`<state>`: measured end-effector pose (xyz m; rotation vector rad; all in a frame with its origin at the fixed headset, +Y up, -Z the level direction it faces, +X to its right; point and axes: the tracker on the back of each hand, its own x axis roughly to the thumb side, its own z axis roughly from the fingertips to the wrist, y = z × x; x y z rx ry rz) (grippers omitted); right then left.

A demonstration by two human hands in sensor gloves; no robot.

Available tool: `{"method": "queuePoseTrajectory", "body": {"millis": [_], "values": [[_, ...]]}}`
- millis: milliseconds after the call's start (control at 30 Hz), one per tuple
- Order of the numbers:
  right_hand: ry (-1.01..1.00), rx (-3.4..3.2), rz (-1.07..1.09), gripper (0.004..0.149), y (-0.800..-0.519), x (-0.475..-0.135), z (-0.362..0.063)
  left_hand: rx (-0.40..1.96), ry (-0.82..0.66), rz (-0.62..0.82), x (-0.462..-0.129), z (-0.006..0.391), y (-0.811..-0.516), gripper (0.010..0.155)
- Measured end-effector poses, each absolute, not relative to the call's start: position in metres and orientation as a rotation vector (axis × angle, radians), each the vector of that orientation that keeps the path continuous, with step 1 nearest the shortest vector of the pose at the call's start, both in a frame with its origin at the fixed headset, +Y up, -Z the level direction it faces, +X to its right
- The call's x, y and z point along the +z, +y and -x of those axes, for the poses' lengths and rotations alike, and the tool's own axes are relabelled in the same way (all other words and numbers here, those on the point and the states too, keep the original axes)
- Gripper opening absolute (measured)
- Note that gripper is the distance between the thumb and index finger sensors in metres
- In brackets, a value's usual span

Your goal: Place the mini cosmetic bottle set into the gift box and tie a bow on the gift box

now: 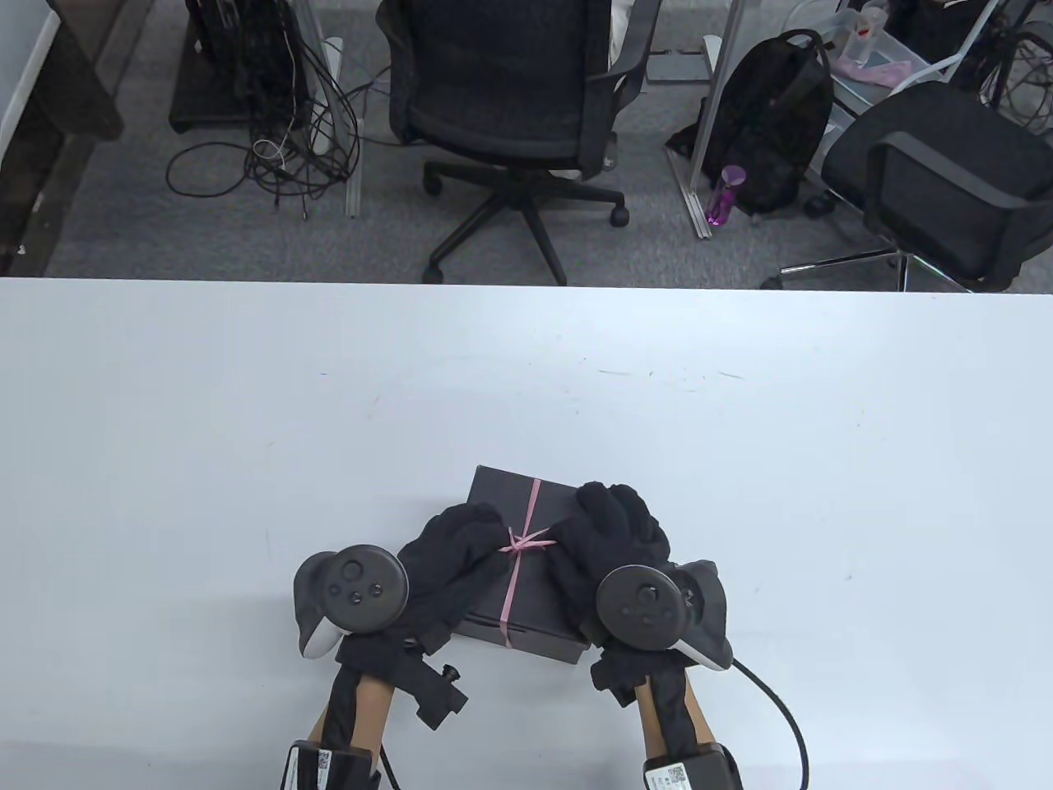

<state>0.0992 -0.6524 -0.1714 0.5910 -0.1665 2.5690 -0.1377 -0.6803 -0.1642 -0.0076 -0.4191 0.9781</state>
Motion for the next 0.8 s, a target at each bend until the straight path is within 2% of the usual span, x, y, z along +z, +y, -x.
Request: {"method": "queuePoseTrajectory", "body": {"millis": [233,533,800], "values": [[-0.200,2.496,-0.519,0.041,-0.646,-0.170,-0.110,0.855,-0.270,-0.063,-0.160,0.148,-0.677,0.041],[-0.273,2.513,-0.451,0.039,-0.645,-0.169,-0.115,0.828,-0.186,-0.109,-0.158,0.159,-0.680,0.041],[-0.236,2.526,-0.425,0.037,-0.648,-0.172,-0.119,0.807,-0.144,-0.151,-0.157,0.163,-0.683,0.038]]}}
